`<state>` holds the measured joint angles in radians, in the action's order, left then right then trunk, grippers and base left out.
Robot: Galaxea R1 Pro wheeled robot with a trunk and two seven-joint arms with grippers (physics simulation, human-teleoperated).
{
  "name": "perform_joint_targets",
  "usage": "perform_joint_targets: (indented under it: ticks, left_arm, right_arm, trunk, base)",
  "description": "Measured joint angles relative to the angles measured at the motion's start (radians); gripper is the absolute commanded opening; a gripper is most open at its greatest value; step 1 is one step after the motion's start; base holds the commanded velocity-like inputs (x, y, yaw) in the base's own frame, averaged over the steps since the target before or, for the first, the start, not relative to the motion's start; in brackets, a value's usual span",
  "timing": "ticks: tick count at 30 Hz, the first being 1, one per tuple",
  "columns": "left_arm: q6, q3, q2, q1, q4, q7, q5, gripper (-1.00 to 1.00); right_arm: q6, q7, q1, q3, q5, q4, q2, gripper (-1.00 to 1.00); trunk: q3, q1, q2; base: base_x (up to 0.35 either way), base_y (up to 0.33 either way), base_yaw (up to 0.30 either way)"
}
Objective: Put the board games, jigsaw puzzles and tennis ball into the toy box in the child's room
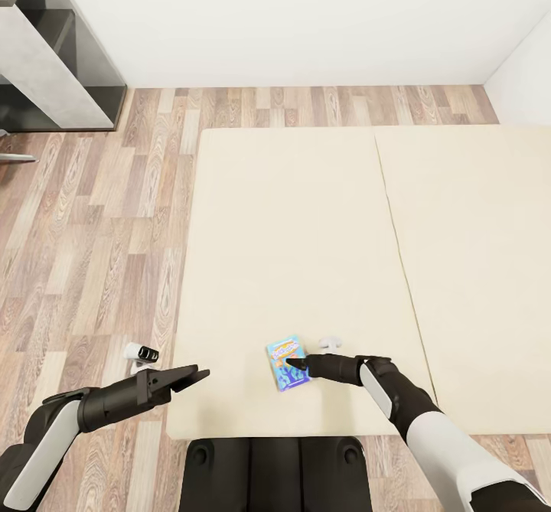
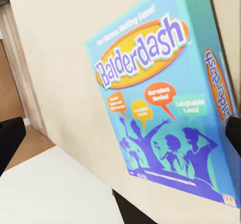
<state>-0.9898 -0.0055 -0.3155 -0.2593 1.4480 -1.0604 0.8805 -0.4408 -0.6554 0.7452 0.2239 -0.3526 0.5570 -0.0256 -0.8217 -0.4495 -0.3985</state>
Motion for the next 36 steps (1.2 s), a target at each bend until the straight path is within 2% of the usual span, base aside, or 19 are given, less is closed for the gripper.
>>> perform_joint_targets:
  ticks: [14,23,36]
  left_arm:
    - [0.0,0.0,0.0,0.0,0.0,0.0,0.0,1.0]
    - [0.0,0.0,0.0,0.0,0.0,0.0,-0.001,1.0]
    - [0.0,0.0,0.0,0.0,0.0,0.0,-0.001,1.0]
  right_arm:
    - [0.008,0.011,0.0,0.0,0.0,0.0,-0.003,1.0]
    - [0.087,0.073,0.0,0.001,-0.001,-0.001,-0.001,1.0]
    - [0.102,0.077,0.0,0.002,-0.001,-0.001,0.0,1.0]
  trunk:
    - [0.0,0.0,0.0]
    - [0.0,0.0,0.0]
    - [0.0,0.0,0.0]
  base:
    - [0.0,0.0,0.0]
    - [0.0,0.0,0.0]
    - [0.0,0.0,0.0]
